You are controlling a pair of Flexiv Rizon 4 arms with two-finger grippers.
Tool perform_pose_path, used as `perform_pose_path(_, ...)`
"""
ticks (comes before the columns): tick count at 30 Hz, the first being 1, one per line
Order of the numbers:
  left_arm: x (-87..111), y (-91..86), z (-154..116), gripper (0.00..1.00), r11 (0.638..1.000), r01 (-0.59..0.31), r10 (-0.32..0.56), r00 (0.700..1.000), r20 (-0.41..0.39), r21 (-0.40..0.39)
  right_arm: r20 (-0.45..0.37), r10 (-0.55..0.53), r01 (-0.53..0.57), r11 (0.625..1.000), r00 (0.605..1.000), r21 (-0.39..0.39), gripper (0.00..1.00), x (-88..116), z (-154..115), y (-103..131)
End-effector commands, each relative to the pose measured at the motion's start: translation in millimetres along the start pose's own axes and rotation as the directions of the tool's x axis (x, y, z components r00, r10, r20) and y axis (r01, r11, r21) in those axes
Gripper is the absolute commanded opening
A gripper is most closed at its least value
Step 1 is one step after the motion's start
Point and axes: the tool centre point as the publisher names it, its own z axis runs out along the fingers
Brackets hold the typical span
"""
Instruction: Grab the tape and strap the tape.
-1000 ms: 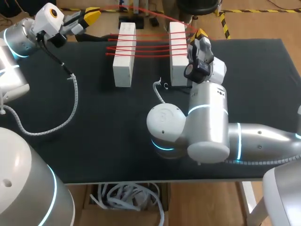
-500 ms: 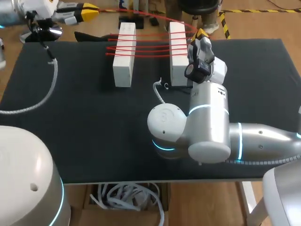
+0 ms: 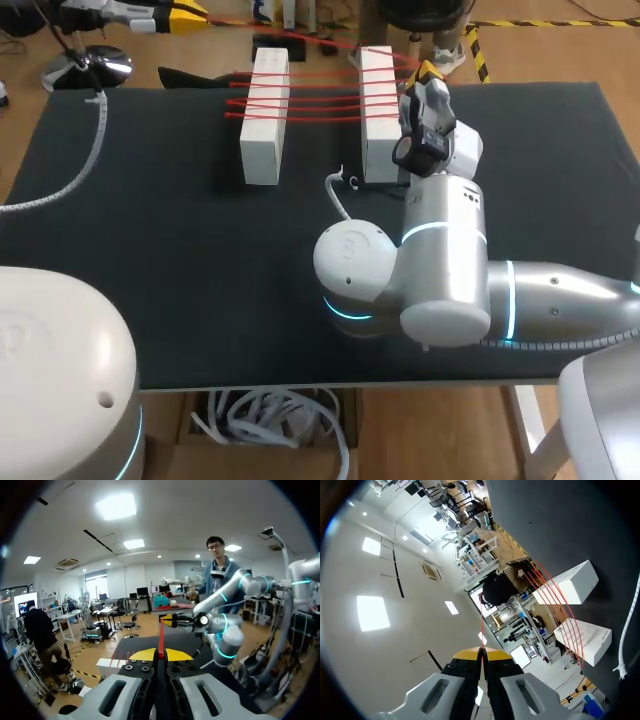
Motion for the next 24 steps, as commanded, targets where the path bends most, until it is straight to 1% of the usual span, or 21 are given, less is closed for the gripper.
perform_pose_path(1,7.4,-10.4,4.7,0.00,0.949,0.047,-0.054,0.998,-0.015,-0.313,0.005,-0.002,0.002,1.000,1.000,-0.002,0.00,2.6,0.3,0.1)
perform_pose_path(2,7.9,-10.2,6.5,0.00,0.941,0.052,-0.063,0.998,-0.022,-0.335,0.005,-0.002,0.002,1.000,1.000,-0.002,0.00,2.6,0.3,0.1)
perform_pose_path(3,8.9,-11.0,10.8,0.00,0.926,0.054,-0.069,0.997,-0.028,-0.375,0.005,-0.002,0.002,1.000,1.000,-0.002,0.00,2.6,0.3,0.1)
perform_pose_path(4,9.3,-11.5,13.0,0.00,0.919,0.050,-0.068,0.997,-0.034,-0.390,0.005,-0.002,0.002,1.000,1.000,-0.002,0.00,2.6,0.3,0.1)
perform_pose_path(5,9.9,-10.9,17.5,0.00,0.903,0.048,-0.076,0.996,-0.049,-0.427,0.005,-0.002,0.002,1.000,1.000,-0.002,0.00,2.6,0.3,0.1)
perform_pose_path(7,10.9,-8.9,22.0,0.00,0.898,0.025,-0.055,0.997,-0.057,-0.439,0.005,-0.002,0.002,1.000,1.000,-0.002,0.00,2.6,0.3,0.1)
perform_pose_path(8,10.5,-9.0,25.1,0.00,0.893,0.008,-0.046,0.996,-0.075,-0.451,0.005,-0.002,0.002,1.000,1.000,-0.002,0.00,2.6,0.3,0.1)
perform_pose_path(9,9.9,-9.2,27.8,0.00,0.895,-0.013,-0.029,0.996,-0.089,-0.445,0.005,-0.002,0.002,1.000,1.000,-0.002,0.00,2.6,0.3,0.1)
perform_pose_path(24,9.9,-9.2,27.8,0.00,0.895,-0.013,-0.029,0.996,-0.089,-0.445,0.005,-0.002,0.002,1.000,1.000,-0.002,0.00,2.6,0.3,0.1)
